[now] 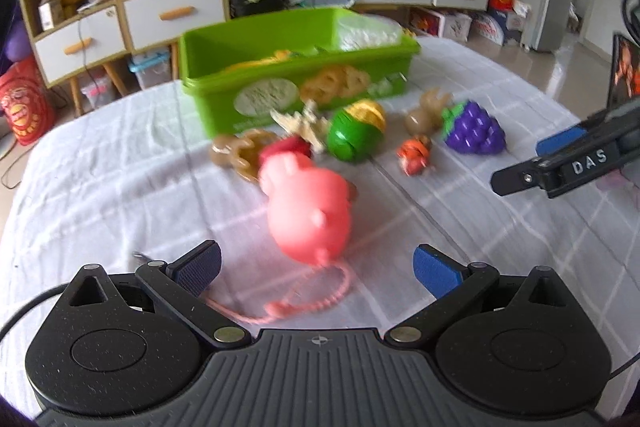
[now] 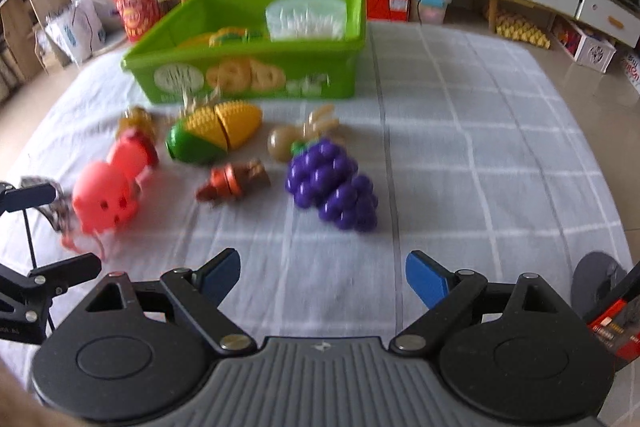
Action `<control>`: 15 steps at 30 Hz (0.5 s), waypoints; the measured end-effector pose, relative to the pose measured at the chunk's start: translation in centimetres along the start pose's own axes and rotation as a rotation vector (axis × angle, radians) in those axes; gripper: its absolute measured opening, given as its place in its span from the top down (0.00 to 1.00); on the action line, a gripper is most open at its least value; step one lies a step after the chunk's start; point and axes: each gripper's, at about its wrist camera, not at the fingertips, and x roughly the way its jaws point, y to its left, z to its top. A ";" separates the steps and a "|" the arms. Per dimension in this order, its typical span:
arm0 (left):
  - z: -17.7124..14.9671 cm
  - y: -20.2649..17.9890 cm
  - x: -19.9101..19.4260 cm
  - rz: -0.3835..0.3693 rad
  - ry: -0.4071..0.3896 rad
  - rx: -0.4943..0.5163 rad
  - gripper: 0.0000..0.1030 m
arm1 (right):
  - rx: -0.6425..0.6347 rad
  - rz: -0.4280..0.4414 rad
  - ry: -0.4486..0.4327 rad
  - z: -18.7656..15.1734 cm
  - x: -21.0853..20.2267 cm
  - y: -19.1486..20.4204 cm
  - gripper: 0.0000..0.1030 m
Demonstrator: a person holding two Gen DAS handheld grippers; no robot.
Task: Organize rigid objects
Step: 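Lower the left tool onto the pink pig toy and close it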
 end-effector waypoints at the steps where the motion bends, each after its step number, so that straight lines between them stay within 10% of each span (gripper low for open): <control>1: -0.2 -0.3 0.2 0.001 0.007 0.013 0.02 | -0.001 -0.002 0.012 -0.2 0.3 0.0 0.23; 15: -0.4 -1.5 1.4 0.031 -0.058 0.063 0.02 | -0.024 -0.031 -0.057 -1.1 2.4 0.4 0.09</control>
